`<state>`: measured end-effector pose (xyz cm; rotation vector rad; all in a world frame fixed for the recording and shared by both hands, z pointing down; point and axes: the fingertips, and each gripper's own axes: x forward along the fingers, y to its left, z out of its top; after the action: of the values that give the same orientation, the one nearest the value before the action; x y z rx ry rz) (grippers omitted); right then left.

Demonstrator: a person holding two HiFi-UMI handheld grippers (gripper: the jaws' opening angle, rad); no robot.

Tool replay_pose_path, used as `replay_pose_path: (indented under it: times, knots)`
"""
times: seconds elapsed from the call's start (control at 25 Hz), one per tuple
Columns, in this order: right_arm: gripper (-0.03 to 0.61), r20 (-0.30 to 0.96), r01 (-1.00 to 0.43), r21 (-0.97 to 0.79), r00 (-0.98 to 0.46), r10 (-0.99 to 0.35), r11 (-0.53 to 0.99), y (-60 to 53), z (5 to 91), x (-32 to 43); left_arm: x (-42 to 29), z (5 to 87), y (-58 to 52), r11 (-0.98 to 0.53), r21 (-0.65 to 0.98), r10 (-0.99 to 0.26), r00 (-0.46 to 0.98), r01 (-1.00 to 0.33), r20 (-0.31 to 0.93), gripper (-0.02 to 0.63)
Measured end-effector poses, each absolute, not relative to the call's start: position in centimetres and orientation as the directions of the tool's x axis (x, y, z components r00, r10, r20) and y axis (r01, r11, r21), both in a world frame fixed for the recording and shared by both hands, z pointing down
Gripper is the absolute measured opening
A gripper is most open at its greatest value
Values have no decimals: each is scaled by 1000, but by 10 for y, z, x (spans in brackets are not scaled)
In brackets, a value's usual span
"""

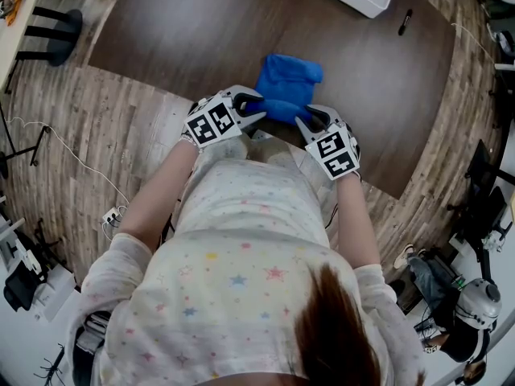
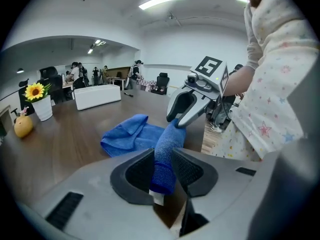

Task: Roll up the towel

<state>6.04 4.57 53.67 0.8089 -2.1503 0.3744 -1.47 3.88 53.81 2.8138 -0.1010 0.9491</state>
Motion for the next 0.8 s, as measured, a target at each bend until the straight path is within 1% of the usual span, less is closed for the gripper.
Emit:
replay_pose_path:
  times: [0.12, 0.24, 0.32, 0.4, 0.52, 0.68, 0.8]
  knots:
    - [108, 772, -676, 17, -459, -439, 736, 31, 541, 63, -12, 542, 23, -975, 157, -30, 795, -156, 606, 106]
    - [107, 777, -714, 27, -425, -464, 700, 18, 546, 69, -13, 538, 6, -961, 150, -103, 804, -232, 586, 106]
    - [107, 780, -733, 29, -409, -474, 680, 12, 549, 71, -14, 530, 0, -958, 126, -144, 811, -258, 567, 106]
    - [106, 781, -743, 29, -400, -479, 669, 8, 552, 72, -14, 522, 3, -967, 103, -140, 821, -234, 554, 106]
    - [106, 784, -757, 28, -389, -484, 653, 4, 553, 75, -12, 516, 18, -987, 62, -90, 828, -149, 554, 106]
    - [103, 783, -768, 27, -382, -491, 640, 1, 554, 75, -11, 543, 33, -996, 27, -51, 769, -88, 638, 106]
    - [100, 766, -772, 46, -380, -518, 634, 1, 547, 76, -8, 559, 34, -995, 48, -38, 754, -92, 656, 107]
